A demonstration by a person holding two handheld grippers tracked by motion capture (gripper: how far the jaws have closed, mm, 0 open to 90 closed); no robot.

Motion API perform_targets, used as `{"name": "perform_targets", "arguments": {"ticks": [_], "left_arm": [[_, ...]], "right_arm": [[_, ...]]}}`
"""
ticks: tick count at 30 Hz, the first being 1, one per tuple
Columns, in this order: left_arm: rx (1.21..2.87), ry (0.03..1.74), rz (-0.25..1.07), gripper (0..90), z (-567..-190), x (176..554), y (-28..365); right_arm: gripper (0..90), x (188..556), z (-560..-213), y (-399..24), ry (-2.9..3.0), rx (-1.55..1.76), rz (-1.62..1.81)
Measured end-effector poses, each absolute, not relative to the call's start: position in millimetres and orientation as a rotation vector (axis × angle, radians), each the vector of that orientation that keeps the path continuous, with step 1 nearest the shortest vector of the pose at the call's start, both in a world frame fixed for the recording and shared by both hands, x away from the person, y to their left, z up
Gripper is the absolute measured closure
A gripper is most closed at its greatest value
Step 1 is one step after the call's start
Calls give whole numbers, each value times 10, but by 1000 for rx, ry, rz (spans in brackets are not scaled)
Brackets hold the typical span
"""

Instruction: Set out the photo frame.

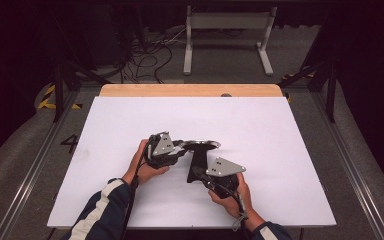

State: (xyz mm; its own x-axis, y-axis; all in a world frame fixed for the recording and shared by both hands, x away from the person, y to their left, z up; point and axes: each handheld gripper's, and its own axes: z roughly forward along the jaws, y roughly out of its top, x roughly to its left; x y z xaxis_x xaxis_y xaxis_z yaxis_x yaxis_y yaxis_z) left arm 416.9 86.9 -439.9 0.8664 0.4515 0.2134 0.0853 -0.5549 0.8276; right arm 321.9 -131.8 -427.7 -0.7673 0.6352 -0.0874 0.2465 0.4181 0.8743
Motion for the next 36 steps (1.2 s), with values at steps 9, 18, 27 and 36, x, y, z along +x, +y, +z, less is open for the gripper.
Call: {"name": "perform_targets", "arguments": {"ticks": [9,18,27,36], "left_arm": [[2137,387,479,654,-4423,4201,776],[2153,381,484,701,-4419,4188,794],[2180,371,538,751,-4399,4122,762],[2204,362,608,780,-4382,4053,763]], "right_arm": [[900,3198,-4431,-991,2233,758,1192],[900,3148,-4551,-810,2208,767,1107],[900,3179,-4580,-829,2183,857,1034],[900,3208,-4575,-914,2185,910,1040]]}}
